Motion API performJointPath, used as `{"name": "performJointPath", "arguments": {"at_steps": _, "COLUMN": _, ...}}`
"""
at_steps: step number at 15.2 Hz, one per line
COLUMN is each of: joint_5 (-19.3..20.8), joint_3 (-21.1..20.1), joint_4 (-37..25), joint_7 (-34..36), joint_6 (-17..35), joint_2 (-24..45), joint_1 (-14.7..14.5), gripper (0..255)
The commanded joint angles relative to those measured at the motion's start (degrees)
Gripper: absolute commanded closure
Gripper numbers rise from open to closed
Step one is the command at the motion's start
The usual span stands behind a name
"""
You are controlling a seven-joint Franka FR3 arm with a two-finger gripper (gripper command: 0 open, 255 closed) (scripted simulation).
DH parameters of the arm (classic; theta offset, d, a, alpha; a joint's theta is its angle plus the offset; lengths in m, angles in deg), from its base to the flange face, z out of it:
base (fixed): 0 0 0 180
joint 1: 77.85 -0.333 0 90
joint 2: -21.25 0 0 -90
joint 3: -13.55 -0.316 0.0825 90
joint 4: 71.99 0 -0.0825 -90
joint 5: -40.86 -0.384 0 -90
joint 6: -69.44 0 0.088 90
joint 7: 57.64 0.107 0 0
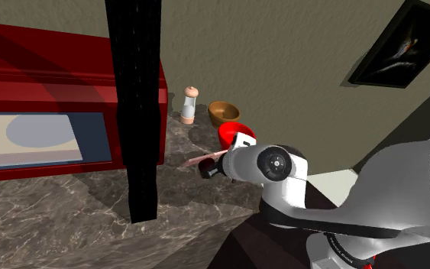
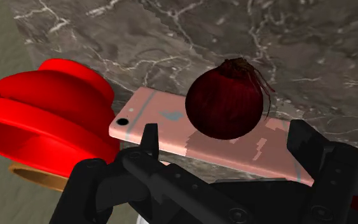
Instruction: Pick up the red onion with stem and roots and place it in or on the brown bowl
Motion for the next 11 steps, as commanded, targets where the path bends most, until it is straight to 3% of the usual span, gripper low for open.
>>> {"name": "performJointPath", "arguments": {"at_steps": 1, "joint_5": 0.06, "joint_3": -11.12, "joint_4": -3.01, "joint_7": 4.46, "joint_6": 3.35, "joint_2": -3.51, "joint_1": 10.05, "gripper": 0}}
{"name": "performJointPath", "arguments": {"at_steps": 8, "joint_5": 0.37, "joint_3": -20.06, "joint_4": -5.74, "joint_7": 4.88, "joint_6": 8.44, "joint_2": -5.72, "joint_1": 21.82, "gripper": 0}}
{"name": "performJointPath", "arguments": {"at_steps": 11, "joint_5": 0.41, "joint_3": -20.74, "joint_4": -5.99, "joint_7": 4.93, "joint_6": 8.83, "joint_2": -5.95, "joint_1": 22.73, "gripper": 0}}
